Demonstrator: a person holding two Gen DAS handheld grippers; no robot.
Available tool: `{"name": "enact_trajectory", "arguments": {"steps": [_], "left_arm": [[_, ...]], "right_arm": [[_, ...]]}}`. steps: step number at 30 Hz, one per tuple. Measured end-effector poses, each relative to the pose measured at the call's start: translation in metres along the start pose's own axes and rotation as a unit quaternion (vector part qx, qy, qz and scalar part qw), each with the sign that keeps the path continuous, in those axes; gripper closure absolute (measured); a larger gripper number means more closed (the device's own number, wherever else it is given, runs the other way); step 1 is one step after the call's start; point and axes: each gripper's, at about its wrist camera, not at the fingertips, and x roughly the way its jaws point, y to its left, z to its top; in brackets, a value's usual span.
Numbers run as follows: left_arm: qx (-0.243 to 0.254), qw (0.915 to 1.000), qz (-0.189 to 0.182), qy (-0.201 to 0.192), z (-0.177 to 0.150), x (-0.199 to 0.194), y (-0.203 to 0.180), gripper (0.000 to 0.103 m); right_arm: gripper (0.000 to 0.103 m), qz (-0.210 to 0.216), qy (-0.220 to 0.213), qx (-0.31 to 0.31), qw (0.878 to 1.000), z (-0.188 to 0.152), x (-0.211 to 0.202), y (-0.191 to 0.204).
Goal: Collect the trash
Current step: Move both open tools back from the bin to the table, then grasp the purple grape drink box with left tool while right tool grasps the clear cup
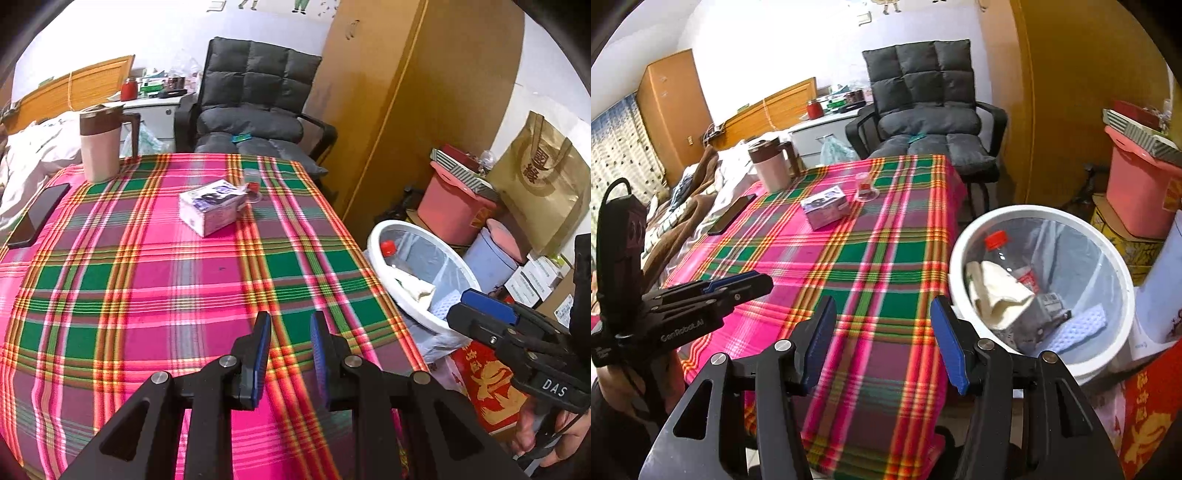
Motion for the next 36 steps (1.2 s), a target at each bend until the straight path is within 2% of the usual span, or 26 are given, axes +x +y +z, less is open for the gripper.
{"name": "enact_trajectory", "arguments": {"steps": [8, 10, 12, 13, 28, 36], "left_arm": [[0.001, 0.9999, 0.012, -0.003, 0.015, 0.004, 0.016, 0.081], [0.004, 0.9999, 0.015, -0.005, 0.022, 0.006, 0.020, 0.076], [0.005, 0.9998, 0.017, -0.008, 0.027, 0.009, 0.025, 0.060], [0.006, 0.9998, 0.016, -0.010, 0.031, 0.010, 0.027, 0.058], [0.057, 0.9975, 0.043, -0.004, 0.082, 0.058, 0.066, 0.051], [0.096, 0.9951, 0.023, 0.003, 0.103, 0.092, 0.077, 0.036]], "right_arm": [[0.048, 0.015, 0.001, -0.008, 1.000, 0.014, 0.010, 0.009], [0.048, 0.018, 0.002, -0.012, 1.000, 0.017, 0.012, 0.010], [0.048, 0.020, 0.004, -0.015, 1.000, 0.022, 0.016, 0.012], [0.048, 0.022, 0.005, -0.016, 1.000, 0.024, 0.018, 0.012], [0.048, 0.037, 0.014, -0.022, 0.999, 0.055, 0.048, 0.016], [0.048, 0.043, 0.022, -0.015, 0.999, 0.065, 0.063, 0.009]]}}
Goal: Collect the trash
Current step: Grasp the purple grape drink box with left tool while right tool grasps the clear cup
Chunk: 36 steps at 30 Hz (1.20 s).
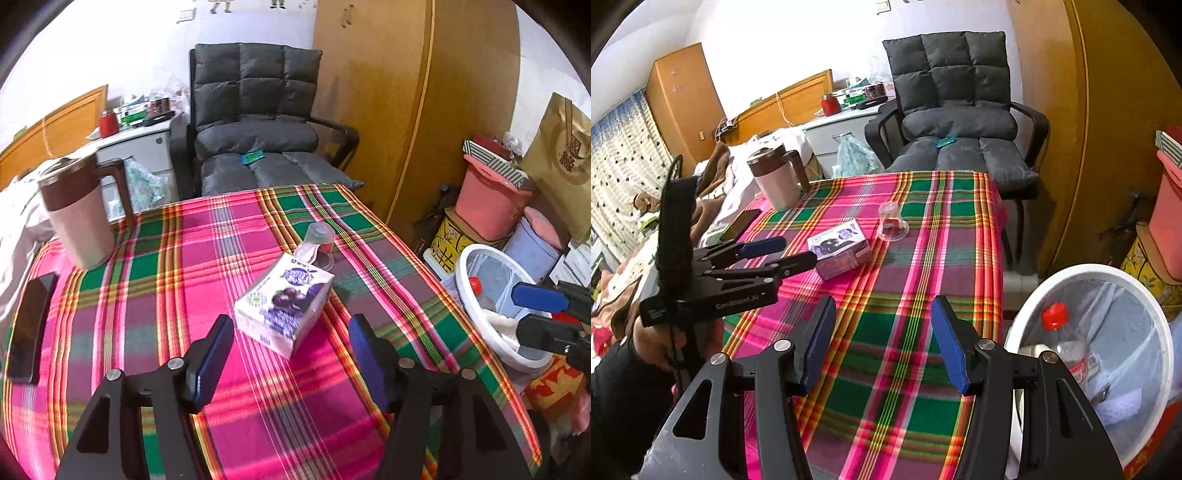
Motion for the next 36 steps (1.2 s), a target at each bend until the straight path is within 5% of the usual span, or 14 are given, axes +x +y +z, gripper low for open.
{"name": "enact_trajectory", "arguments": {"steps": [14, 23, 36], "left_arm": [[0.079, 0.9961, -0.006, 0.039, 0.010, 0.057, 0.001, 0.036], [0.005, 0.9989, 0.030, 0.036, -0.001, 0.044, 0.012, 0.039], [-0.108, 0.9879, 0.111, 0.008, -0.019, -0.014, 0.033, 0.041]], "right_arm": [[0.047, -0.002, 0.008, 0.011, 1.000, 0.005, 0.014, -0.012], [0.047, -0.010, 0.008, 0.009, 1.000, 0.011, 0.013, -0.008], [0.047, -0.018, 0.018, -0.013, 1.000, 0.036, 0.046, 0.010]]}}
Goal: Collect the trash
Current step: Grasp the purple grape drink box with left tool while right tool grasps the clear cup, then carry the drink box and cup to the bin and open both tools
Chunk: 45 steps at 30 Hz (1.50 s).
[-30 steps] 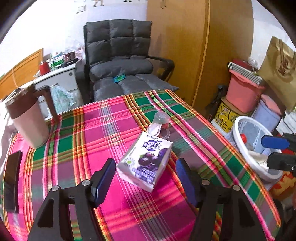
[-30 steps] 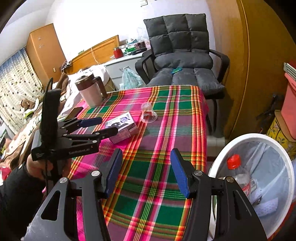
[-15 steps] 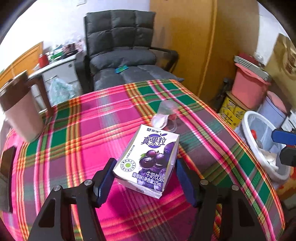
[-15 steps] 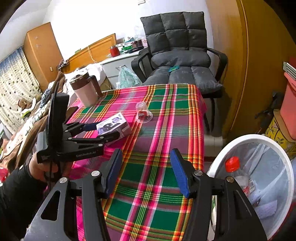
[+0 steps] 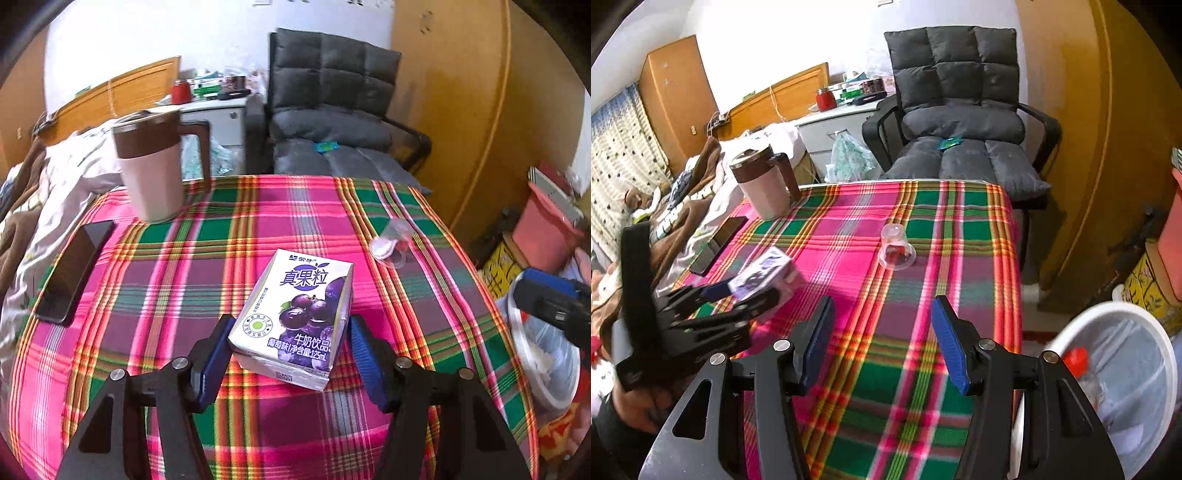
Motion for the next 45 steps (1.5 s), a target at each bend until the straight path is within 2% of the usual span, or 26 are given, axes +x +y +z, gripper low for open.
{"name": "enact_trajectory", "arguments": {"steps": [4, 8, 15, 22, 24, 26, 27, 37, 45], "left_arm": [[-0.015, 0.9997, 0.018, -0.011, 0.000, -0.002, 0.013, 0.042], [-0.028, 0.9990, 0.035, -0.003, -0.001, 0.007, 0.026, 0.042], [-0.045, 0.9986, 0.023, 0.012, -0.007, 0.018, 0.039, 0.042], [-0.048, 0.9985, 0.024, 0.014, -0.009, 0.021, 0.039, 0.041], [-0.047, 0.9985, 0.024, 0.016, -0.009, 0.023, 0.039, 0.042], [-0.046, 0.9985, 0.025, 0.017, -0.009, 0.024, 0.038, 0.042], [-0.045, 0.9985, 0.026, 0.017, -0.009, 0.024, 0.038, 0.042], [-0.045, 0.9981, 0.041, 0.006, -0.011, 0.012, 0.036, 0.042], [-0.052, 0.9966, 0.059, -0.027, -0.026, -0.042, 0.025, 0.042]], "right_arm": [[0.047, -0.009, 0.009, -0.004, 1.000, 0.010, 0.019, 0.001], [0.047, -0.017, 0.017, -0.009, 1.000, 0.015, 0.040, 0.001], [0.047, -0.025, 0.036, -0.013, 0.999, 0.022, 0.071, -0.003], [0.047, -0.029, 0.031, -0.012, 0.999, 0.033, 0.086, -0.004], [0.053, -0.030, 0.033, -0.016, 0.999, 0.035, 0.091, -0.003], [0.068, -0.031, 0.034, -0.020, 0.999, 0.035, 0.093, -0.002], [0.071, -0.030, 0.034, -0.020, 0.999, 0.035, 0.094, -0.001], [0.072, -0.015, 0.020, -0.017, 1.000, 0.025, 0.066, 0.010], [0.072, 0.013, -0.007, -0.017, 1.000, -0.001, 0.012, 0.027]]}}
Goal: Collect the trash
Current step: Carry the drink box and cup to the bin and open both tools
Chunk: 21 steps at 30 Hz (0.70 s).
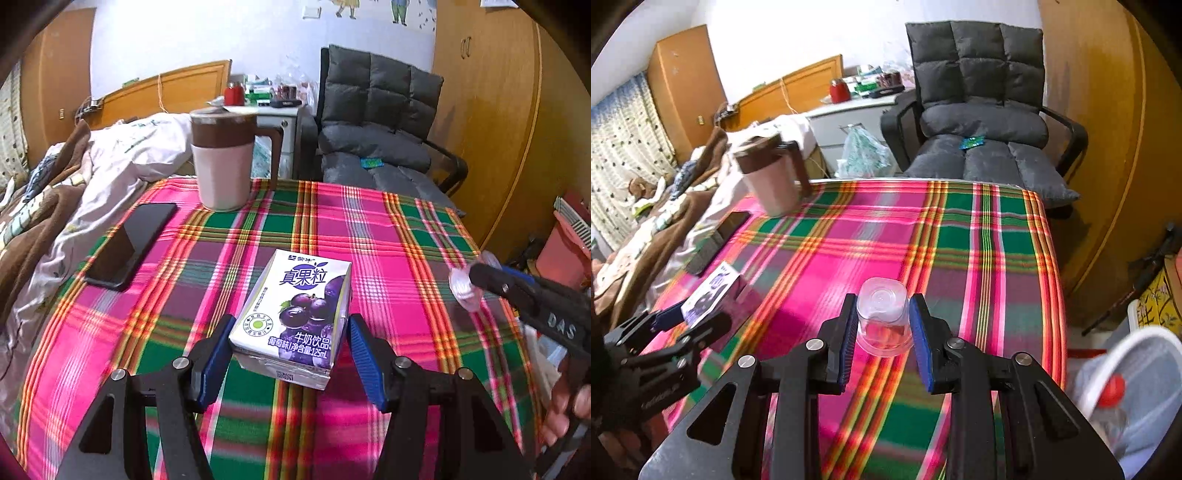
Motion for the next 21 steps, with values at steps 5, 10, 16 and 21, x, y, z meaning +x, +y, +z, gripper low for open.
{"name": "enact_trajectory", "arguments": {"steps": [5, 10, 16, 21], "left_arm": [[0.005, 0.9999, -0.002, -0.013, -0.015, -0.039, -0.006, 0.042], [0.013, 0.9996, -0.017, -0.021, -0.032, -0.074, -0.017, 0.042], [0.031, 0.9988, -0.029, -0.026, -0.051, -0.104, -0.033, 0.042], [0.046, 0.9978, -0.042, -0.023, -0.065, -0.119, -0.049, 0.042]], "right_arm": [[0.072, 0.013, -0.011, -0.008, 1.000, -0.021, -0.032, 0.010], [0.072, 0.018, -0.020, -0.003, 1.000, -0.040, -0.061, 0.011], [0.072, 0.017, -0.030, 0.005, 0.999, -0.056, -0.084, 0.011], [0.072, 0.014, -0.036, 0.016, 0.999, -0.070, -0.098, 0.008]]}}
